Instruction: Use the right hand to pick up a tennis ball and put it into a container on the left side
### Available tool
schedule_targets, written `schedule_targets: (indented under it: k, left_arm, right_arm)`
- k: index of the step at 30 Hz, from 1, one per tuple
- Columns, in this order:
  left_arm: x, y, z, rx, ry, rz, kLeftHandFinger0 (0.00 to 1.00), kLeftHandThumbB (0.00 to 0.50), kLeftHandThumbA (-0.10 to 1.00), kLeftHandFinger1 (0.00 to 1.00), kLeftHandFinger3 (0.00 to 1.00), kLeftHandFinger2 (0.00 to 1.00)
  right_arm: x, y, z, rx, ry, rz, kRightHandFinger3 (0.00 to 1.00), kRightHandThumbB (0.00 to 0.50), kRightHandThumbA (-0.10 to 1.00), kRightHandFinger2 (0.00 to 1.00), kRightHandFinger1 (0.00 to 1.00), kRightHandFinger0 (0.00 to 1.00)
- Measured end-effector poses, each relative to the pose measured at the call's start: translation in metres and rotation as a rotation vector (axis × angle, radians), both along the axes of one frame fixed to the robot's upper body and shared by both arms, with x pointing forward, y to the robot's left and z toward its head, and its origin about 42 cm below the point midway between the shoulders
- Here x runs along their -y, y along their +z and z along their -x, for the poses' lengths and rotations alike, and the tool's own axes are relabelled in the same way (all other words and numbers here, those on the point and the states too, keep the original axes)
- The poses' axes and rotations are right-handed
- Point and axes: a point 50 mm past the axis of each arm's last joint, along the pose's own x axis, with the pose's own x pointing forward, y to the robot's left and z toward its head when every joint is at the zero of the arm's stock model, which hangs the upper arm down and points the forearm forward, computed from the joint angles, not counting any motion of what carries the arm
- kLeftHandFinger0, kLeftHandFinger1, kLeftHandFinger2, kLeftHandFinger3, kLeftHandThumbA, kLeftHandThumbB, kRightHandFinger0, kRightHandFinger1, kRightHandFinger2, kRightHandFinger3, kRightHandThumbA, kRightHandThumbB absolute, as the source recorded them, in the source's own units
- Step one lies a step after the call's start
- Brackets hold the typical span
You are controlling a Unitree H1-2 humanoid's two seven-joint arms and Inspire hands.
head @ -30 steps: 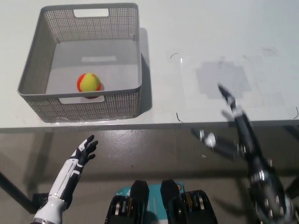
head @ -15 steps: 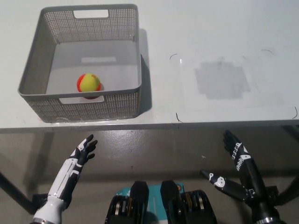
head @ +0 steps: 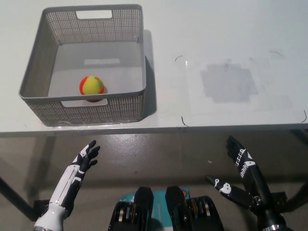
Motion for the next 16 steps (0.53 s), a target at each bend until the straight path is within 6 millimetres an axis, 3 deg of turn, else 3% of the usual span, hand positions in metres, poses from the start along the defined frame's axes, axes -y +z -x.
schedule_targets:
  k: [16]
  left_arm:
    - [0.000, -0.008, 0.011, -0.028, 0.001, -0.008, 1.00, 0.183, 1.00, 1.00, 1.00, 1.00]
  right_arm:
    - [0.000, -0.003, 0.001, -0.013, 0.026, 0.004, 1.00, 0.309, 1.00, 1.00, 1.00, 1.00]
